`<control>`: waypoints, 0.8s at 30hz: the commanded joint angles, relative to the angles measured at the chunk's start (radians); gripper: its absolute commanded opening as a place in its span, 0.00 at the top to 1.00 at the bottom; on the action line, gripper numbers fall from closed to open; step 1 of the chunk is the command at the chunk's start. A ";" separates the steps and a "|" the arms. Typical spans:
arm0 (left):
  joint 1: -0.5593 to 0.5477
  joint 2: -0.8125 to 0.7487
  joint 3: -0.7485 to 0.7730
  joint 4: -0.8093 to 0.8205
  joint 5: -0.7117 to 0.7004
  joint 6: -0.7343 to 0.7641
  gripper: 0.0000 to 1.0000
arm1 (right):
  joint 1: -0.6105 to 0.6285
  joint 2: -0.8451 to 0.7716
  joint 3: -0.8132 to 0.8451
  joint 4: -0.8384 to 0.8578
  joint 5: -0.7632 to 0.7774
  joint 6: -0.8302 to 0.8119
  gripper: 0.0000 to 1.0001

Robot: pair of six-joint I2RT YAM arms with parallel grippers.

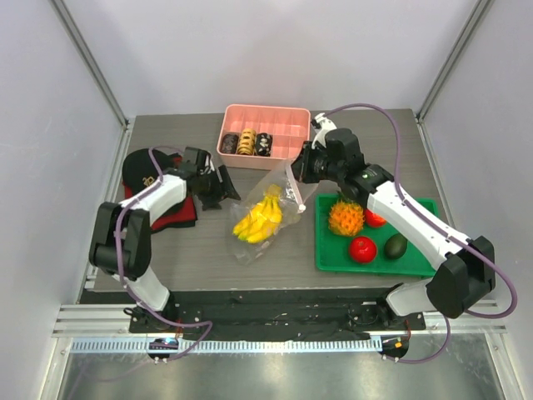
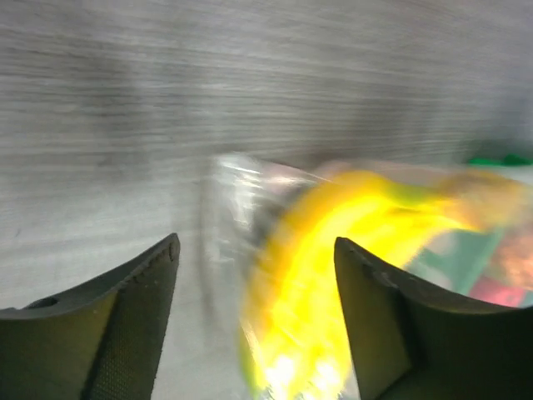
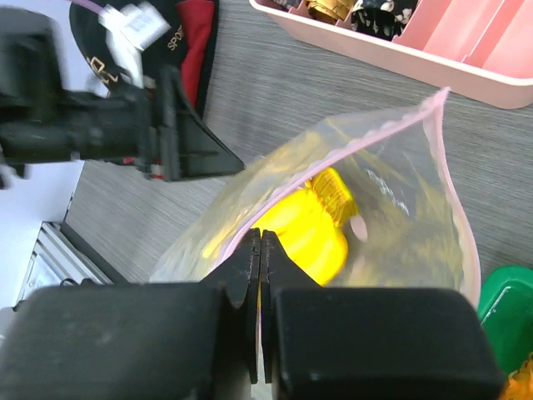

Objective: Open the zip-top bag and remove the fake food

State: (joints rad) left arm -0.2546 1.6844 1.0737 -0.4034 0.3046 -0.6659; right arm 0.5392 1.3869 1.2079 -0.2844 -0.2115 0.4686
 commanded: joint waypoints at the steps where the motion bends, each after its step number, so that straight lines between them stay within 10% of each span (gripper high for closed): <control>1: -0.008 -0.210 0.118 -0.133 -0.058 0.037 0.23 | 0.008 -0.009 0.004 0.037 -0.025 -0.024 0.99; 6: -0.008 -0.262 0.178 -0.267 -0.064 0.065 0.19 | 0.015 0.021 -0.005 0.005 -0.014 0.021 0.98; 8: -0.011 -0.299 0.148 -0.247 -0.009 0.046 0.43 | 0.016 0.026 -0.007 -0.047 -0.011 0.024 0.98; 13: -0.058 -0.316 0.043 -0.147 0.111 -0.066 0.63 | 0.015 0.063 -0.056 -0.041 -0.049 0.007 0.98; 24: -0.146 -0.186 -0.087 -0.048 0.093 -0.107 0.65 | 0.015 0.257 -0.028 0.017 -0.180 -0.068 0.77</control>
State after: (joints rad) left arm -0.3809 1.4570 1.0065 -0.5240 0.3958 -0.7586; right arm 0.5488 1.5944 1.1561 -0.3153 -0.3271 0.4355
